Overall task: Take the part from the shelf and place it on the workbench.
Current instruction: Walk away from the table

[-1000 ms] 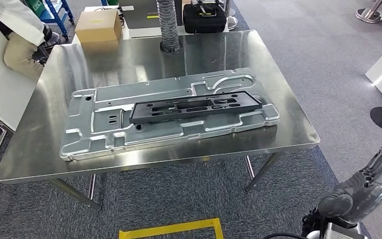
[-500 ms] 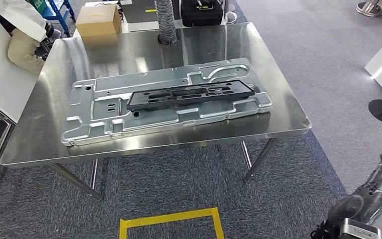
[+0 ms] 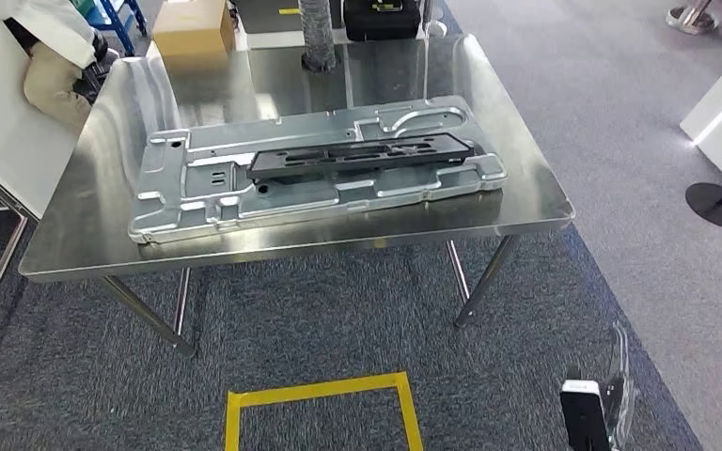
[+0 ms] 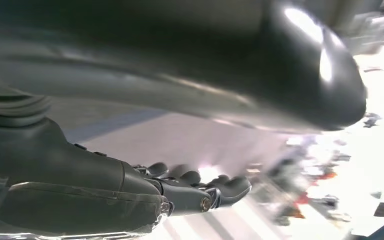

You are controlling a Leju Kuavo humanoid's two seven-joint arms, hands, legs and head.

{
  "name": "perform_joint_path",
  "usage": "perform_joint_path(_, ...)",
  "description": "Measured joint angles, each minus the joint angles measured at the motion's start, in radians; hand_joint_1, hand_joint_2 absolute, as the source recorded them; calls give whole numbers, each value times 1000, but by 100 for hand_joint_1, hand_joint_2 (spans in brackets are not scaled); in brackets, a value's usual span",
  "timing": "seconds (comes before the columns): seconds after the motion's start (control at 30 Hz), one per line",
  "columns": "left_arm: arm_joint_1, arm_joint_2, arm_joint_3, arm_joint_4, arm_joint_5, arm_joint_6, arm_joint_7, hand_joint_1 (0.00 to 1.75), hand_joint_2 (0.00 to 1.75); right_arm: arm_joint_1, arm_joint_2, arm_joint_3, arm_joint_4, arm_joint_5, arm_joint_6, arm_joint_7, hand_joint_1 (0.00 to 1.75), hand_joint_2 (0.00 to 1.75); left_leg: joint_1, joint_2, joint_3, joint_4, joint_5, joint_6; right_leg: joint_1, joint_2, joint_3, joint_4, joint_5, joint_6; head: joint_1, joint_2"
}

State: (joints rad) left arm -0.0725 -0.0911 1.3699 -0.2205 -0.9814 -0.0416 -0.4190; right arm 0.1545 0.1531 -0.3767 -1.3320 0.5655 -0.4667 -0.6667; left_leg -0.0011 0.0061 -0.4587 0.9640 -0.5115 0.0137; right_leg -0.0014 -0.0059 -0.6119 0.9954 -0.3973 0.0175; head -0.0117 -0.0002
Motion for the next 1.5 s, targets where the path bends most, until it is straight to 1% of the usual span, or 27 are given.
perform_joint_path(0.07,-1,-2,0,0,-4,-1,0,0,0,-28,0,-42,137,29,-25,-10,0,0,5,4,-18,-9,26,14,-3,3,-22,50,-58,10,2,0)
perform_joint_path(0.13,-1,-2,0,0,-8,-2,0,0,0,-50,-2,-75,254,46,-43,-19,0,0,5,5,-46,-7,47,19,-9,4,-61,174,-157,18,4,0)
perform_joint_path(0.17,0,-2,0,0,-9,-2,0,0,0,-59,-3,-87,303,50,-50,-22,0,0,4,5,-61,-3,56,18,-11,4,-75,237,-187,23,5,0)
perform_joint_path(0.2,1,-2,0,0,-9,-3,0,0,0,-66,-4,-97,341,53,-53,-23,0,0,4,5,-75,1,64,16,-14,4,-76,274,-194,26,4,0)
perform_joint_path(0.27,1,-3,0,0,-9,-3,0,0,0,-83,-7,-113,413,68,-66,-17,0,0,5,6,-102,13,77,10,-19,4,-20,234,-155,30,4,0)
perform_joint_path(0.33,0,-4,0,0,-11,-4,-2,0,0,-111,-19,-132,511,97,-96,0,0,0,5,6,-124,29,85,2,-21,4,83,87,-124,28,4,0)
perform_joint_path(0.4,0,-5,0,0,-13,-7,-6,0,0,-141,-38,-156,636,120,-131,17,0,0,4,5,-135,40,93,-9,-17,5,138,-5,-127,16,3,0)
perform_joint_path(0.5,5,-5,0,0,-20,-10,-10,0,0,-158,-68,-192,809,145,-156,65,0,0,6,2,-142,43,103,-28,-13,4,131,-15,-119,-8,2,0)
perform_joint_path(0.53,8,-5,0,0,-23,-11,-11,0,0,-160,-76,-198,856,158,-157,98,0,0,8,1,-149,55,86,-34,-14,3,123,-17,-109,-16,0,0)
perform_joint_path(0.63,11,-6,-1,0,-36,-13,-12,0,0,-161,-93,-200,958,217,-139,228,0,0,12,1,-198,205,-50,-44,-12,2,86,-19,-79,-32,-5,0)
perform_joint_path(0.67,11,-7,-2,0,-39,-12,-11,0,0,-160,-97,-199,985,240,-128,274,0,0,12,1,-211,270,-88,-46,-9,2,74,-18,-70,-34,-6,0)
perform_joint_path(0.7,10,-7,-2,0,-41,-11,-10,0,0,-160,-100,-197,1007,260,-115,317,0,0,12,1,-214,314,-102,-46,-6,2,61,-16,-61,-34,-6,0)
perform_joint_path(0.77,10,-7,-2,0,-45,-8,-8,0,0,-161,-104,-190,1042,290,-82,389,0,0,11,1,-165,295,-69,-38,0,2,39,-12,-46,-34,-6,0)
perform_joint_path(0.8,9,-7,-2,0,-46,-7,-7,0,0,-161,-105,-186,1056,300,-65,414,0,0,8,0,-114,232,-41,-30,3,2,29,-9,-39,-34,-6,0)
perform_joint_path(0.87,4,-5,-3,0,-49,-6,-6,0,0,-163,-106,-177,1077,310,-29,449,0,0,1,1,-9,78,-24,-10,7,3,16,-6,-25,-29,-6,0)
perform_joint_path(0.93,0,-4,-4,0,-53,-6,-6,0,0,-166,-108,-172,1093,312,17,480,0,0,-6,1,31,0,-34,0,5,2,12,-6,-11,-19,-6,0)
perform_joint_path(1.0,-1,-4,-6,0,-57,-7,-5,0,0,-170,-111,-171,1104,309,72,515,0,0,-6,3,25,-11,-19,6,1,2,10,-7,0,-6,-7,0)
perform_joint_path(1.03,-1,-4,-8,0,-60,-7,-4,0,0,-171,-112,-171,1109,307,95,531,0,0,-4,4,19,-16,-8,12,0,3,5,1,-11,0,-7,0)
perform_joint_path(1.1,-2,-4,-12,0,-63,-10,-4,0,0,-171,-115,-171,1116,305,124,552,0,0,1,7,-2,-22,17,23,-4,6,-19,69,-87,10,-3,0)
perform_joint_path(1.17,-2,-4,-16,0,-65,-12,-3,0,0,-171,-115,-171,1121,304,144,566,0,0,0,8,-32,-19,37,26,-8,6,-54,200,-184,21,1,0)
perform_joint_path(1.2,-1,-4,-19,0,-66,-13,-3,0,0,-172,-115,-171,1123,303,160,577,0,0,0,9,-47,-15,46,25,-10,6,-62,255,-203,25,1,0)
perform_joint_path(1.23,-1,-4,-22,0,-69,-14,-2,0,0,-172,-115,-171,1124,302,185,592,0,0,1,10,-63,-10,55,23,-12,6,-57,283,-198,29,1,0)
perform_joint_path(1.27,-2,-4,-24,0,-72,-15,-1,0,0,-173,-115,-171,1125,301,215,611,0,0,1,10,-78,-2,62,20,-14,6,-32,272,-173,31,1,0)
perform_joint_path(1.33,-2,-4,-27,0,-80,-17,4,0,0,-175,-115,-171,1127,300,281,659,0,0,2,10,-108,17,72,13,-19,5,63,152,-128,33,1,0)
perform_joint_path(1.4,-3,-4,-30,0,-88,-20,9,0,0,-178,-114,-171,1129,300,344,714,0,0,0,10,-131,37,80,2,-18,6,146,19,-133,24,0,0)
perform_joint_path(1.43,-4,-4,-31,0,-91,-21,11,0,0,-180,-113,-171,1130,300,371,741,0,0,-1,10,-137,43,85,-4,-15,7,163,-13,-143,17,0,0)
perform_joint_path(1.5,-4,-3,-35,0,-98,-23,14,0,0,-180,-111,-171,1133,300,422,786,0,0,0,9,-144,45,98,-17,-13,6,155,-21,-137,-2,0,0)
